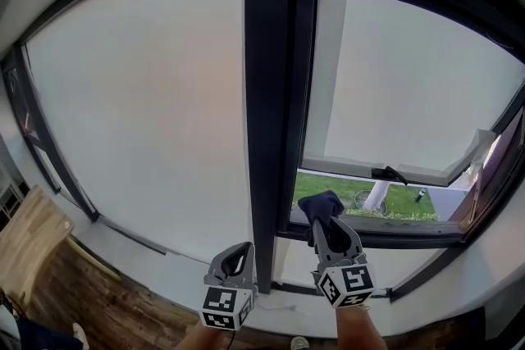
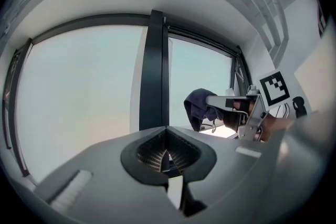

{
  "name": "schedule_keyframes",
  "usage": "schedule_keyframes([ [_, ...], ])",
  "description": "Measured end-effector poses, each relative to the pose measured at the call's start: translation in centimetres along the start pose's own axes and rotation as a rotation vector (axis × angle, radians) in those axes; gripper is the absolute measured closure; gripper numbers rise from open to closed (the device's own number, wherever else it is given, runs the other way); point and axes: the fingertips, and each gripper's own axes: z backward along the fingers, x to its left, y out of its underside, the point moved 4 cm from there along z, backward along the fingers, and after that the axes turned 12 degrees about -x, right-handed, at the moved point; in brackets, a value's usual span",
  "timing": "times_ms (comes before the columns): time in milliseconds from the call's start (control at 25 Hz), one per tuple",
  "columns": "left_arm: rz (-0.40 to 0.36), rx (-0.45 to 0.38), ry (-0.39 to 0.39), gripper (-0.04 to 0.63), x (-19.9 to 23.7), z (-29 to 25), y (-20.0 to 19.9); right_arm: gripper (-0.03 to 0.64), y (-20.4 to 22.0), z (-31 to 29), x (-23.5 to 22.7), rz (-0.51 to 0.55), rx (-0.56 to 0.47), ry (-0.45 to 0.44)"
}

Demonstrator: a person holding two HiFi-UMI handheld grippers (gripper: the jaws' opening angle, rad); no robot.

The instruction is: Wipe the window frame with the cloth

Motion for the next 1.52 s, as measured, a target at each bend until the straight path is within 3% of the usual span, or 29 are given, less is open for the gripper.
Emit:
schedule_keyframes([
  [400, -0.038, 0.017, -0.121, 0.588, 0.5, -1.9, 0.0, 0.546, -5.3, -8.0, -5.5, -0.067, -0.122, -0.205],
  [760, -0.037, 0.034, -0.201, 0.588, 0.7, -2.1, 0.9, 0.545, -15.0, -15.2, -7.8, -0.077, -0.236, -0.411],
  [1120, -0.043, 0.044, -0.239, 0.588, 0.8, -1.3, 1.1, 0.545, -22.7, -19.8, -9.2, -0.278, -0.352, -0.552],
  [1520, -0.048, 0.032, -0.251, 0.588, 1.0, -0.8, 1.0, 0.545, -23.3, -23.9, -8.7, -0.415, -0.291, -0.616],
])
